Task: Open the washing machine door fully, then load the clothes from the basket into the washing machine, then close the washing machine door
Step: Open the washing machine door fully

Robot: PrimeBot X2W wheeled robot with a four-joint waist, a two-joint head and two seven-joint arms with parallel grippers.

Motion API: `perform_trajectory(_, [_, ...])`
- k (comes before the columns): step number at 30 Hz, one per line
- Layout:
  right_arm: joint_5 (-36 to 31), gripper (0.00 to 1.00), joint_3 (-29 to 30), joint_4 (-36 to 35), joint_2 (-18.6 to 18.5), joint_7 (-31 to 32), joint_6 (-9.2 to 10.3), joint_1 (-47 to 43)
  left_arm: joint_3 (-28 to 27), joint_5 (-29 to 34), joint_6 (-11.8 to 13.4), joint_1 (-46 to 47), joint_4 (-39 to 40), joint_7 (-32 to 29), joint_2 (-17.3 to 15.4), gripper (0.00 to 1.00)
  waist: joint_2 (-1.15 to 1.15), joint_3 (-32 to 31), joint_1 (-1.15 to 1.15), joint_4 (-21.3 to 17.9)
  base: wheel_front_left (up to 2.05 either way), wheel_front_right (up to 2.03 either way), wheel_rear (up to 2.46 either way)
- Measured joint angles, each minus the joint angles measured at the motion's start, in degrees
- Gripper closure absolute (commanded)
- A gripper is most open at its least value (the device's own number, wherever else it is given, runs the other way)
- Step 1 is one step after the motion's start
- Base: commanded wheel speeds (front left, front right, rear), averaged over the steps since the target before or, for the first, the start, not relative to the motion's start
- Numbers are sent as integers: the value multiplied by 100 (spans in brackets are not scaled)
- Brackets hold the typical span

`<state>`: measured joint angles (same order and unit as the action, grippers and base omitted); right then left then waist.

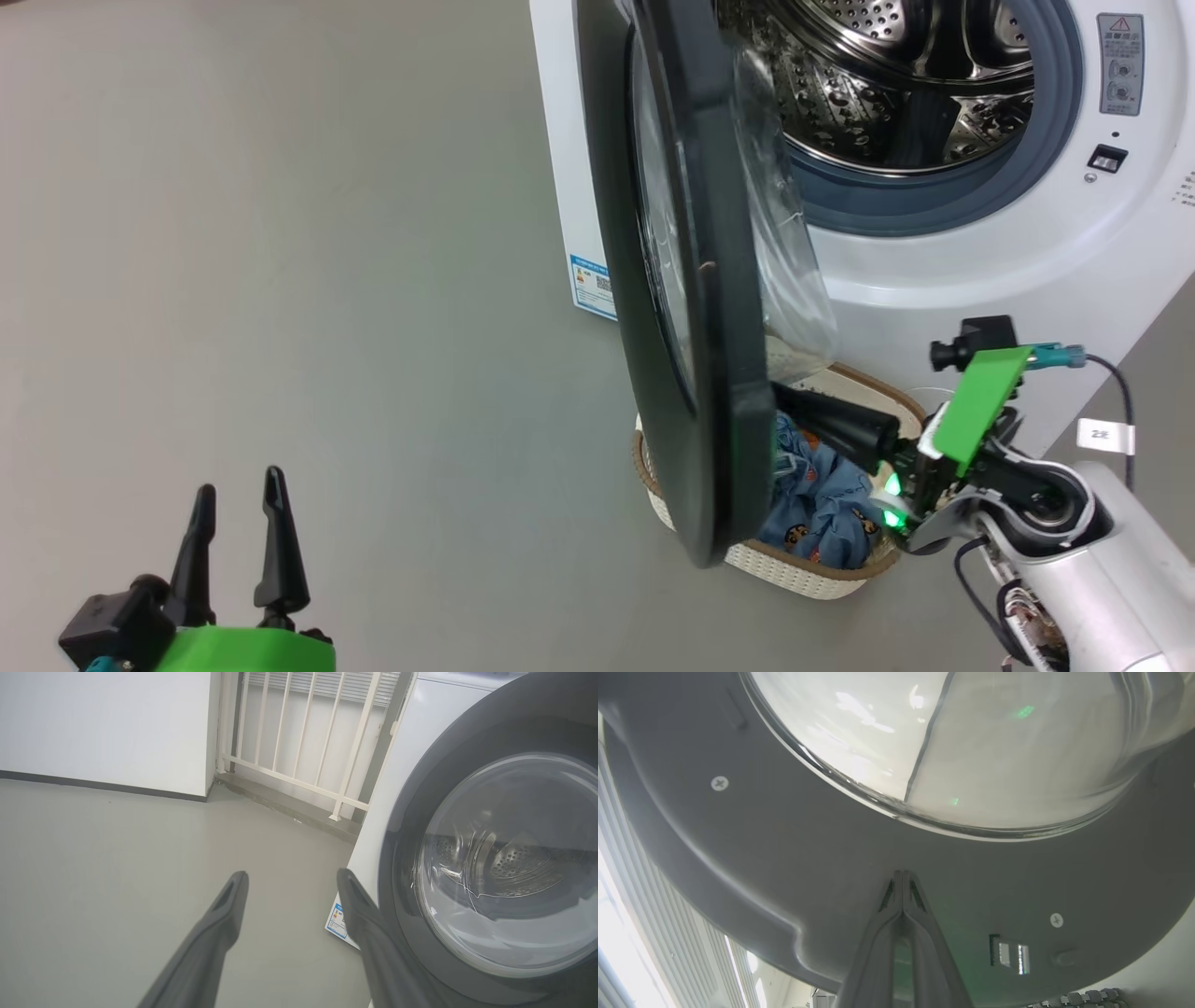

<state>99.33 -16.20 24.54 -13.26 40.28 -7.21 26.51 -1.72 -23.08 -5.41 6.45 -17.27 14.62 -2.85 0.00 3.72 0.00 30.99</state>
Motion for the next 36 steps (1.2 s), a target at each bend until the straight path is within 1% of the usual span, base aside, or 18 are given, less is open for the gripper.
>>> perform_trajectory(9, [-16, 100, -107, 38, 158, 66, 0, 1, -43, 0, 44, -91, 119, 0, 1, 0, 0, -17, 0, 13, 0, 0, 0])
perform_trajectory(16, [-58, 100, -105, 40, 183, 107, 0, -3, 0, 7, 44, -91, 136, 0, -2, 0, 0, -68, 0, -13, 0, 0, 0])
perform_trajectory(20, [-63, 99, -33, -97, 175, 63, 1, -35, 74, 11, 43, -91, 96, 0, -15, 0, 0, -111, 0, -34, 0, 0, 0])
perform_trajectory(21, [-68, 81, -7, -154, 177, 41, 1, -48, 97, 20, 42, -90, 79, -1, -19, 0, 0, -126, 0, -40, 0, 0, 0])
perform_trajectory(22, [-73, 67, 24, -216, 175, 10, 1, -73, 122, 25, 42, -90, 64, -2, -23, 0, 0, -144, 0, -46, 0, 0, 0])
perform_trajectory(24, [-75, 43, 94, -334, 174, -20, 1, -159, 166, 49, 41, -89, 37, -9, -43, 0, 0, -185, 0, -61, 0, 0, 0])
perform_trajectory(25, [-75, 17, 134, -400, 175, -65, 1, -214, 181, 52, 40, -89, 31, -22, -65, 0, 0, -210, 0, -69, 0, 0, 0])
perform_trajectory(26, [-85, 0, 165, -470, 172, -96, 1, -269, 196, 56, 38, -88, 20, -45, -86, 0, 0, -237, 0, -79, 0, 0, 0])
perform_trajectory(31, [-318, 0, 254, -855, 175, -342, 1, -478, 244, 57, 32, -87, 3, -58, -169, 0, 0, -330, 0, -218, 0, 0, 0])
perform_trajectory(36, [-643, 0, 416, -1512, 188, -762, 0, -637, 297, 56, -1, -87, 4, -59, -171, 0, 0, -379, 0, -458, 0, 0, 0])
